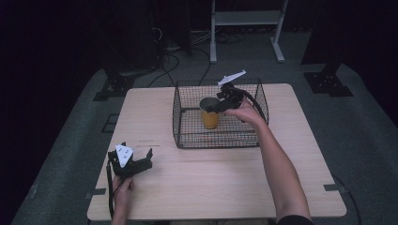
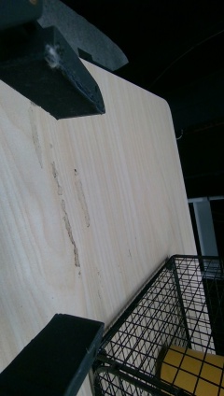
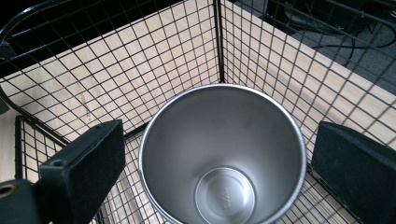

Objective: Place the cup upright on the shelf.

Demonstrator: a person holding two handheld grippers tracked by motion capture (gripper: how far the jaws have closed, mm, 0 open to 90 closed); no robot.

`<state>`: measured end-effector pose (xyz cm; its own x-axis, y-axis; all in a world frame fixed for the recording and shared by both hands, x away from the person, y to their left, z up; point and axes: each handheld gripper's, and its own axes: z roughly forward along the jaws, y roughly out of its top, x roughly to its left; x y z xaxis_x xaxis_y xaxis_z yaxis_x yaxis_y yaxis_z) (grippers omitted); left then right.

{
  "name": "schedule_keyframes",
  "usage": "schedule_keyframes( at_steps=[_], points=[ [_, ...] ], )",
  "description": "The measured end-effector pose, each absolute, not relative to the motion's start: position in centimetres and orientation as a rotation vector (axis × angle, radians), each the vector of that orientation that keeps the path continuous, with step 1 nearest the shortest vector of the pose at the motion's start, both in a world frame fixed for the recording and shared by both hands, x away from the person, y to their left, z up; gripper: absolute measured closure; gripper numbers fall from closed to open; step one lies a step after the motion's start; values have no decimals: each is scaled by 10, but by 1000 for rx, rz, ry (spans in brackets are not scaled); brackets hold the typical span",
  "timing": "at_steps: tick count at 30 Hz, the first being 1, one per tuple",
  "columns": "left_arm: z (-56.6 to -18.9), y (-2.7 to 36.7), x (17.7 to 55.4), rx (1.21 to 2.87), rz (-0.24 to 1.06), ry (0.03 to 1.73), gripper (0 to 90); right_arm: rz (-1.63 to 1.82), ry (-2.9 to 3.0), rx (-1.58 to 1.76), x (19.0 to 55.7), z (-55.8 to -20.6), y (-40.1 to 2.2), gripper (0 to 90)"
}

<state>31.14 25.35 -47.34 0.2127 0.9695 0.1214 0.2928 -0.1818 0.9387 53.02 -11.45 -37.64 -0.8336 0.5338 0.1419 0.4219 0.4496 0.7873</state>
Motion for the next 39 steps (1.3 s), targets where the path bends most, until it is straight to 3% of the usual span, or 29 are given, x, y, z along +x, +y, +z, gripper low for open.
schedule_keyframes(
  at_steps=[39],
  points=[
    [-474, 252, 311, 1650, 1015, 1200, 0, 1459, 2508, 829, 489, -332, -156, 28]
  ],
)
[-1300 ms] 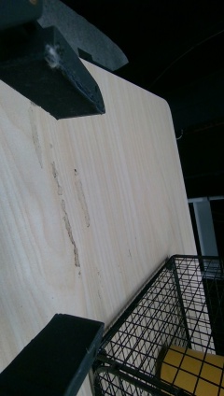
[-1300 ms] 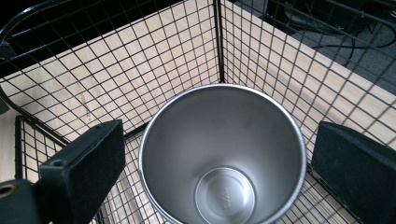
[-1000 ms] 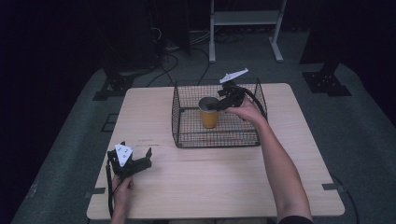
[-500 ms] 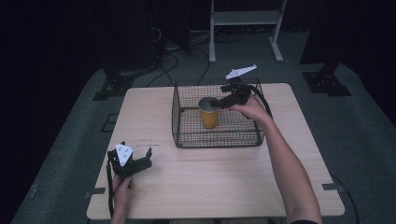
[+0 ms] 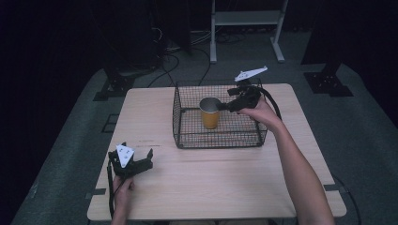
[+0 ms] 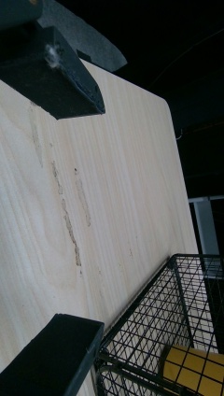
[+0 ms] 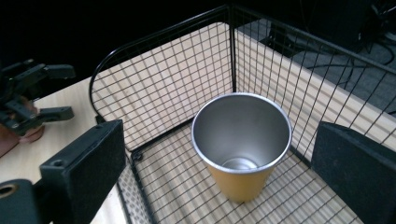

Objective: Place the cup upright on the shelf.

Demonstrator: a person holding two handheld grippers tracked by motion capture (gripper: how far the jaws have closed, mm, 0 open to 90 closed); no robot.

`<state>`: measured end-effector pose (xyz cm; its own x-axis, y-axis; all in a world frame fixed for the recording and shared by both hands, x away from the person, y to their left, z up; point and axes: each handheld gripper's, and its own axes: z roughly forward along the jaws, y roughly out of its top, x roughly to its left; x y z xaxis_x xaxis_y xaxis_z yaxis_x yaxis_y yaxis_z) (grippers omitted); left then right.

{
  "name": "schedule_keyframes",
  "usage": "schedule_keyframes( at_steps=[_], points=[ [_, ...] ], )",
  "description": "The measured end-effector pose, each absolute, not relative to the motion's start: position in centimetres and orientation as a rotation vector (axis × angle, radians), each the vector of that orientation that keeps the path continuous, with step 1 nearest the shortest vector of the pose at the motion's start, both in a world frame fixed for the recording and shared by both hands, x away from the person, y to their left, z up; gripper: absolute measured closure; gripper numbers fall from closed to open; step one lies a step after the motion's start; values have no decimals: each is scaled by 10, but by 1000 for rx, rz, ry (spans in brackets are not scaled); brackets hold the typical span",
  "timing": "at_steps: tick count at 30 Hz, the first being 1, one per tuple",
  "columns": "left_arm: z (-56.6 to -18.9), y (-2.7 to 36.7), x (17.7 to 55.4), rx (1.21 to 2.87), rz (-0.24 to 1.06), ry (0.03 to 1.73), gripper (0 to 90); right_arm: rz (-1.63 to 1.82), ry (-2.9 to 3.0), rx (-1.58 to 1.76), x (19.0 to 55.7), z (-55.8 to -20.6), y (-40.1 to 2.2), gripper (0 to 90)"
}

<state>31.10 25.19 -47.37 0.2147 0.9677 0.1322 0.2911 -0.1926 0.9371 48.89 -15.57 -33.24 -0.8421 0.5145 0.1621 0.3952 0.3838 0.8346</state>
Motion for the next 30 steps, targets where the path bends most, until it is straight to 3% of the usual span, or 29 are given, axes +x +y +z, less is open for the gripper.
schedule_keyframes(
  at_steps=[30],
  points=[
    [-474, 252, 311, 1652, 1018, 1201, 0, 1498, 2513, 847, 448, -337, -188, 28]
  ],
)
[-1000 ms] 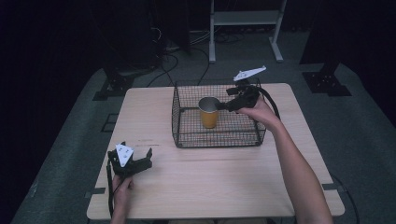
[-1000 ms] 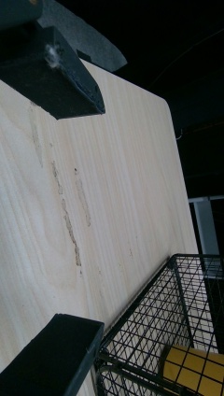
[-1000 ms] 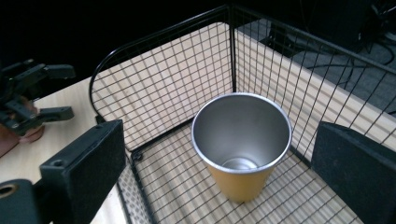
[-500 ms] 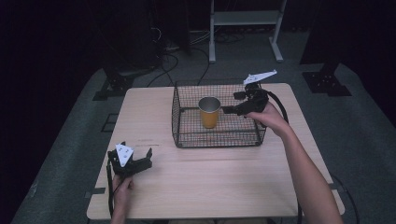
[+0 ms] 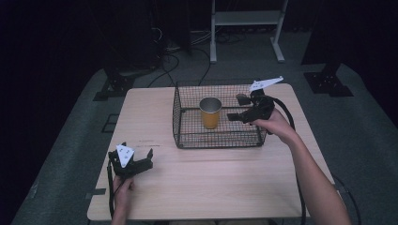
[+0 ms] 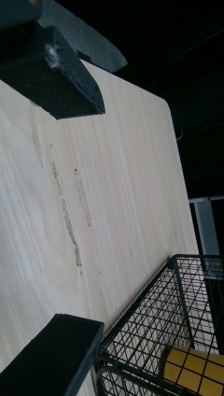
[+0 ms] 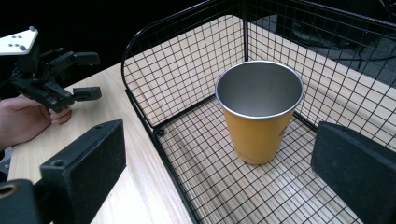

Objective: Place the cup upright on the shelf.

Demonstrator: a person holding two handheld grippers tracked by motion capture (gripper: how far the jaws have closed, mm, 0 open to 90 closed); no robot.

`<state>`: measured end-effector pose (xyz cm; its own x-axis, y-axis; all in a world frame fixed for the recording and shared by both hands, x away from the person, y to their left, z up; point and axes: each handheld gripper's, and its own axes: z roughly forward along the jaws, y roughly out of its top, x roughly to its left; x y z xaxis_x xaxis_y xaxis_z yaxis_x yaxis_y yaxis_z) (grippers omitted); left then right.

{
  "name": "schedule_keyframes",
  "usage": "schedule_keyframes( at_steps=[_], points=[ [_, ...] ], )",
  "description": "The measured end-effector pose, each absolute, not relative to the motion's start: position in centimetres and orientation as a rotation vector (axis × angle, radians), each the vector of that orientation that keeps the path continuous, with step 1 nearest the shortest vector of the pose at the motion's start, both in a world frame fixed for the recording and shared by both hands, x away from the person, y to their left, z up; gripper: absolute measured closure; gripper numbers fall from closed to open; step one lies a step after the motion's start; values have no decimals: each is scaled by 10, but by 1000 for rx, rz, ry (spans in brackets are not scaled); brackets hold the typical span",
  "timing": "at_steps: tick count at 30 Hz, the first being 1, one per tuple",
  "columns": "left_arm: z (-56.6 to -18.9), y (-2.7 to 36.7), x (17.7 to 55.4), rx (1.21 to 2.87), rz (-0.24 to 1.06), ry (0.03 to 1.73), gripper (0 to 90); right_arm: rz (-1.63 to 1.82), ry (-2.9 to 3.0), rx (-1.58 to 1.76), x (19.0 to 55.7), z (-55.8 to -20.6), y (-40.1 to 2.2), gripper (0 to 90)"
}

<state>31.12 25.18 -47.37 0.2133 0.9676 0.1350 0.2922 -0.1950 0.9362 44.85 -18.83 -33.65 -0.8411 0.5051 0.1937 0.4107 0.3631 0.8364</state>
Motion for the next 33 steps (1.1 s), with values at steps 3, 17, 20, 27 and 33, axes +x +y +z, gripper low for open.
schedule_keyframes(
  at_steps=[3, 17, 20, 27, 33],
  points=[
    [-474, 252, 311, 1655, 1019, 1200, 0, 1490, 2521, 822, 442, -337, -191, 30],
    [-474, 251, 311, 1655, 1021, 1200, 0, 1507, 2525, 788, 422, -337, -196, 43],
    [-474, 251, 311, 1657, 1022, 1199, 0, 1528, 2519, 789, 417, -338, -198, 43],
    [-474, 251, 311, 1657, 1023, 1199, 0, 1531, 2527, 780, 407, -343, -202, 43],
    [-474, 251, 311, 1657, 1024, 1199, 0, 1533, 2536, 780, 400, -346, -205, 43]
  ],
)
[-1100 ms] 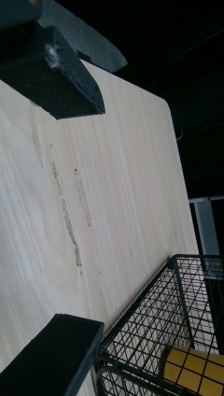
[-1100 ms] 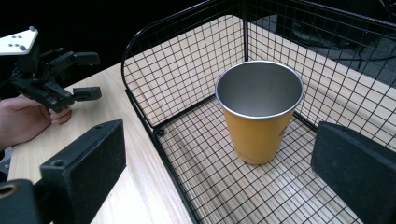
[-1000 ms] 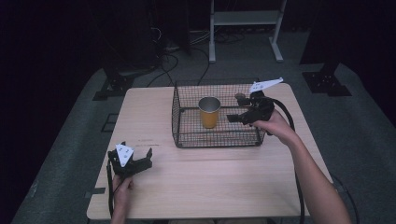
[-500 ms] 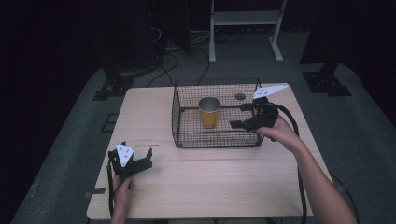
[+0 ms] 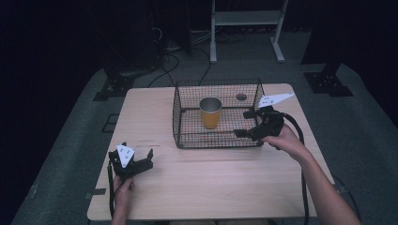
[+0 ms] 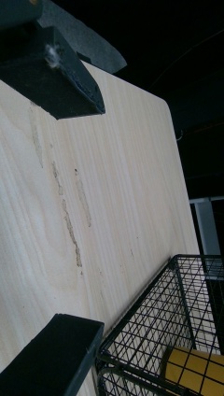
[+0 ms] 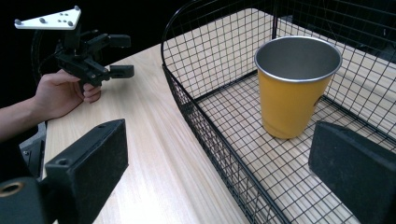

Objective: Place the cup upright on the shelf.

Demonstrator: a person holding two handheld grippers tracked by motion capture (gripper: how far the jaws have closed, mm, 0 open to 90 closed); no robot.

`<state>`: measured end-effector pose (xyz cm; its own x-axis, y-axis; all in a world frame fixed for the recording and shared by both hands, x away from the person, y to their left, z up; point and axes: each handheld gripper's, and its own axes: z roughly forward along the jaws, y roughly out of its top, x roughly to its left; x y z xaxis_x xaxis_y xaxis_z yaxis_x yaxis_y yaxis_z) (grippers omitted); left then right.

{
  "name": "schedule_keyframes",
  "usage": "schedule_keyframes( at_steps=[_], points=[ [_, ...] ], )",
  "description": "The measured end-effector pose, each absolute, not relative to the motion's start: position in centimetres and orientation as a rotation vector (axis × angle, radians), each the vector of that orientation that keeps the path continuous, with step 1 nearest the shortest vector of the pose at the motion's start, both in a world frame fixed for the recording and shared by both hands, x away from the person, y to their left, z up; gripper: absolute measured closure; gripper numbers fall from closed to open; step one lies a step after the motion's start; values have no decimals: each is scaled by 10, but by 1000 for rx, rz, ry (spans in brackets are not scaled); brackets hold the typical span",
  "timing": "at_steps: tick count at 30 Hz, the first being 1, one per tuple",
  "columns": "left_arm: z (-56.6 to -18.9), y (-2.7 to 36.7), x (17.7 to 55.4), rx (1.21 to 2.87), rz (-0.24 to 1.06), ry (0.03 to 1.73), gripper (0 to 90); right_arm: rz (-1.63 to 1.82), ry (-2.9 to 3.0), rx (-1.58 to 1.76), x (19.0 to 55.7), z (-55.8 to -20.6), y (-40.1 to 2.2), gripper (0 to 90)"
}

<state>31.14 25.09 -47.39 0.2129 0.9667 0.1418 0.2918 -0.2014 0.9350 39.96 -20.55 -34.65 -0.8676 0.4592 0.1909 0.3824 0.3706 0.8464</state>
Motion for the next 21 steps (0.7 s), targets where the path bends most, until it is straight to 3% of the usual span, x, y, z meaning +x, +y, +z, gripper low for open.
schedule_keyframes(
  at_steps=[21],
  points=[
    [-474, 251, 311, 1658, 1023, 1201, 0, 1547, 2529, 771, 369, -362, -220, 46]
  ],
)
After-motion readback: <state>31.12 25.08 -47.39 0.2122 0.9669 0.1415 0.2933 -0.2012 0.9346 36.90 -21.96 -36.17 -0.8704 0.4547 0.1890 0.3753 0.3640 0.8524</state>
